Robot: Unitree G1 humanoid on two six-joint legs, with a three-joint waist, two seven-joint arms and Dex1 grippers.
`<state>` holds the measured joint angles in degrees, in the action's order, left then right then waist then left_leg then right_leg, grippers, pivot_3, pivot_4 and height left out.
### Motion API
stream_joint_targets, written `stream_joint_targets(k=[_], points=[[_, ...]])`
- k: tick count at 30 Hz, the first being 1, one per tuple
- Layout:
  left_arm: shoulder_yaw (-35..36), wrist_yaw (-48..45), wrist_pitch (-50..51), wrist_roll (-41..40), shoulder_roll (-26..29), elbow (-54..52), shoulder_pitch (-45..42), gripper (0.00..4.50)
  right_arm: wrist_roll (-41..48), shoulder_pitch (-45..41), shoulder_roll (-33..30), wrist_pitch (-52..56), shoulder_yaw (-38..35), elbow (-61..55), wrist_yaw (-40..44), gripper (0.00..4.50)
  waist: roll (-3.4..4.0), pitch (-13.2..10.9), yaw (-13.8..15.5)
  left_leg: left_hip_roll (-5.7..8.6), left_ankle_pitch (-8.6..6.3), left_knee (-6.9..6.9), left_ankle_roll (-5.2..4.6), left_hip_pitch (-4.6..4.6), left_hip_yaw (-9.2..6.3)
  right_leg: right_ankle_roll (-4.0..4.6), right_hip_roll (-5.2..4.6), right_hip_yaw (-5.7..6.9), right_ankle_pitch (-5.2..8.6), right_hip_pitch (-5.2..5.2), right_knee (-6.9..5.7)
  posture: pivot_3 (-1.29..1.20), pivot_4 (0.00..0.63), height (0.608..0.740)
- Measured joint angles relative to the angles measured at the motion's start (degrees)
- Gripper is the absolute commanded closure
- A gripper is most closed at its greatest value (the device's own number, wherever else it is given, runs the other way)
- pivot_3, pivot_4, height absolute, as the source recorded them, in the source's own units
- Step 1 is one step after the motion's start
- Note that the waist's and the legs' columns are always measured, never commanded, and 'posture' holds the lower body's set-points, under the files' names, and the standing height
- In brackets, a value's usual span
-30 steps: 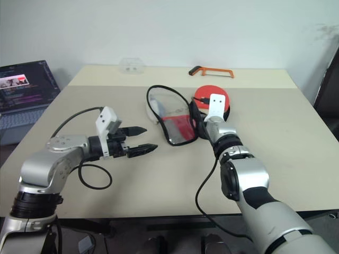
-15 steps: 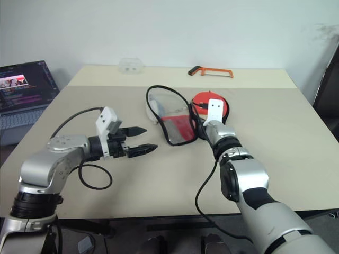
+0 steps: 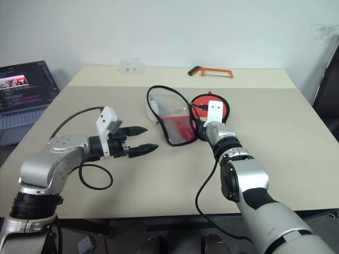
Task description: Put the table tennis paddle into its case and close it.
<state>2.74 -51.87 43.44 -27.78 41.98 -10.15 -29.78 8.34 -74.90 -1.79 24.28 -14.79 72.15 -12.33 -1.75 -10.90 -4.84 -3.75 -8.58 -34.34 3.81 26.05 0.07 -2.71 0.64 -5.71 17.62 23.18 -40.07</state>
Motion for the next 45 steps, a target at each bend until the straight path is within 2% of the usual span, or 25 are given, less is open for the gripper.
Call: stream_joint_targets(k=[5, 7, 9, 11, 13, 17, 20, 23, 31, 39, 45], points=[[0.00, -0.03, -0.35, 0.25, 0.01, 1.32, -0.22, 0.00, 0.19, -0.76, -1.07, 4.51, 0.34, -5.88, 0.57, 0.05, 0.00, 0.00, 0.02, 0.00, 0.00, -0.01, 0.00, 0.00, -0.01, 0.00, 0.00, 0.00, 0.00, 0.00, -0.01, 0.00, 0.150, 0.740], [-0.01, -0.07, -1.02, 0.77, 0.43, 2.53, -0.36, 0.00, 0.06, -0.23, -2.29, 10.03, 1.56, -14.42, 1.51, 0.05, 0.00, 0.00, 0.06, 0.00, 0.00, 0.00, 0.00, 0.01, -0.03, 0.00, 0.00, 0.02, 0.00, 0.00, 0.00, 0.00, 0.150, 0.740], [-0.04, -0.19, -1.80, 1.44, 1.31, 4.57, -0.96, 0.00, 0.02, 2.63, -4.76, 17.88, 4.64, -28.98, 4.27, 0.05, 0.01, 0.00, 0.15, -0.01, 0.00, 0.01, 0.00, 0.03, -0.06, 0.01, 0.00, 0.05, 0.01, 0.02, 0.01, 0.00, 0.150, 0.740], [0.03, -0.23, -2.87, 2.40, 1.97, 6.90, -1.92, 0.00, 0.97, 8.14, -9.30, 24.36, 7.77, -44.55, 9.59, 0.05, -0.03, 0.02, 0.76, 0.00, -0.01, 0.02, 0.00, 0.04, -0.11, 0.05, 0.00, 0.12, 0.04, -0.03, 0.07, 0.00, 0.150, 0.740], [-0.28, -0.33, -4.62, 3.83, 2.22, 9.57, -2.94, 0.00, 4.60, 18.20, -15.58, 28.15, 9.50, -61.07, 18.40, 0.05, -0.14, 0.09, 1.86, 0.00, -0.01, 0.05, 0.00, 0.04, -0.11, 0.07, 0.00, 0.14, 0.06, -0.07, 0.14, 0.00, 0.150, 0.740], [-2.98, -0.50, -7.27, 6.80, 0.30, 15.01, -5.93, 0.00, 13.05, 35.46, -23.54, 29.93, 9.31, -74.37, 35.09, 0.05, -0.12, 0.08, 2.28, 0.01, -0.01, -0.13, -0.01, 0.03, -0.06, 0.06, 0.01, 0.09, 0.06, -0.07, 0.02, 0.00, 0.150, 0.740], [-5.22, -0.10, -9.46, 9.43, -2.04, 20.49, -9.44, 0.59, 18.12, 46.48, -30.50, 26.17, 8.27, -82.02, 47.74, 0.00, -0.10, 0.06, 2.52, 0.00, -0.01, -0.32, -0.01, 0.03, -0.06, 0.04, 0.05, 0.06, 0.07, -0.12, -0.01, 0.00, 0.150, 0.740], [-6.92, 1.15, -12.35, 12.71, -4.80, 27.83, -14.21, 1.70, 24.23, 50.22, -32.01, 24.85, 5.49, -88.77, 54.72, 0.00, -0.09, 0.06, 1.73, -0.06, 0.00, -0.52, -0.03, 0.01, -0.12, -0.06, 0.16, -0.02, 0.01, -0.18, -0.05, 0.00, 0.150, 0.740], [-10.14, 3.05, -18.90, 19.68, -10.44, 42.60, -21.08, 4.49, 27.06, 50.00, -30.71, 23.15, 4.85, -93.31, 52.80, 0.00, -0.10, 0.06, 1.33, -0.03, 0.11, -0.60, -0.19, -0.24, -0.15, -0.32, 0.15, -0.04, -0.01, -0.50, 0.00, 0.00, 0.150, 0.740], [-11.24, 6.30, -22.90, 24.71, -14.03, 53.07, -24.18, 4.49, 27.00, 51.57, -30.99, 22.75, 4.81, -94.93, 50.18, 0.00, -0.10, 0.06, 1.91, -0.02, 0.10, -0.55, -0.18, -0.15, -0.15, -0.15, 0.12, 0.02, -0.11, -0.49, 0.10, 0.00, 0.150, 0.740], [-11.16, 10.30, -28.82, 26.18, -23.04, 61.98, -28.70, 4.49, 27.64, 51.68, -31.10, 22.75, 4.69, -96.42, 48.44, 0.00, -0.13, 0.04, 2.55, 0.03, 0.11, -0.63, -0.19, -0.15, -0.17, -0.27, 0.09, 0.04, -0.12, -0.54, 0.10, 0.00, 0.150, 0.740]])
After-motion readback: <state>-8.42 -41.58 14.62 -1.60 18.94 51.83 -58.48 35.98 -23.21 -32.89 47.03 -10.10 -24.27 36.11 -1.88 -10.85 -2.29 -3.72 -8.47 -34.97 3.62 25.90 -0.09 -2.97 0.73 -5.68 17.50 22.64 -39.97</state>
